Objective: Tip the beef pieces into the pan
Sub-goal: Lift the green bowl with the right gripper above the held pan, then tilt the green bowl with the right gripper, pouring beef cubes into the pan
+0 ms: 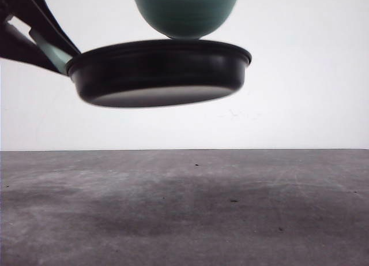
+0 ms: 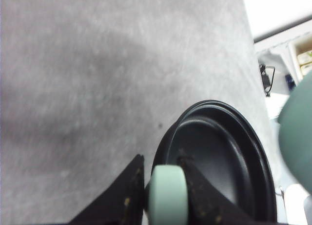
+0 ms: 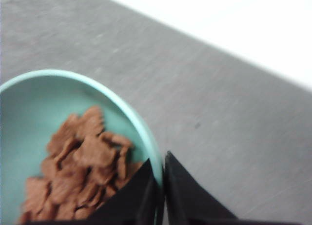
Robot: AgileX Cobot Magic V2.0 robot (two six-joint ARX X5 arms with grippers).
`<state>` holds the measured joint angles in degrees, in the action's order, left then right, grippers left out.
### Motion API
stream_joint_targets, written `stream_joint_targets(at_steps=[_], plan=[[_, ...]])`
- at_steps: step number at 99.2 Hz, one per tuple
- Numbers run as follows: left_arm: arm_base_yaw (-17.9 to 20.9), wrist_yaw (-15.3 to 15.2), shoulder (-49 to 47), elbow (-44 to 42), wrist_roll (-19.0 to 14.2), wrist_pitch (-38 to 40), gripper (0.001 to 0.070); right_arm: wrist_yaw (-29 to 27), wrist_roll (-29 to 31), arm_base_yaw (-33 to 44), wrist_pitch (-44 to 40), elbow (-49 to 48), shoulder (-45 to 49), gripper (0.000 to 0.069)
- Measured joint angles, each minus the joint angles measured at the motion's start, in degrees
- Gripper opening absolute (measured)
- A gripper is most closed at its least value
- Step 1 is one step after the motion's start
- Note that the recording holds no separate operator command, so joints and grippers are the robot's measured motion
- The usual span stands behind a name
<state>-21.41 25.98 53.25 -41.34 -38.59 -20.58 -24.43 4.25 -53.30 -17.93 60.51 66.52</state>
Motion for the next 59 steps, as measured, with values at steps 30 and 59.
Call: stream_joint_targets(at_steps=[30, 59], plan=[[-0.2, -0.8, 0.0, -5.0, 1.0, -3.3, 0.0061, -18.2, -15.1, -6.6, 10.8, 0.0, 4.7, 0.0012], [-0.2, -2.7, 0.0, -7.0, 3.1, -6.6, 0.0060, -21.6, -31.1, -7.8, 22.9, 0.0, 6.6, 0.0012]])
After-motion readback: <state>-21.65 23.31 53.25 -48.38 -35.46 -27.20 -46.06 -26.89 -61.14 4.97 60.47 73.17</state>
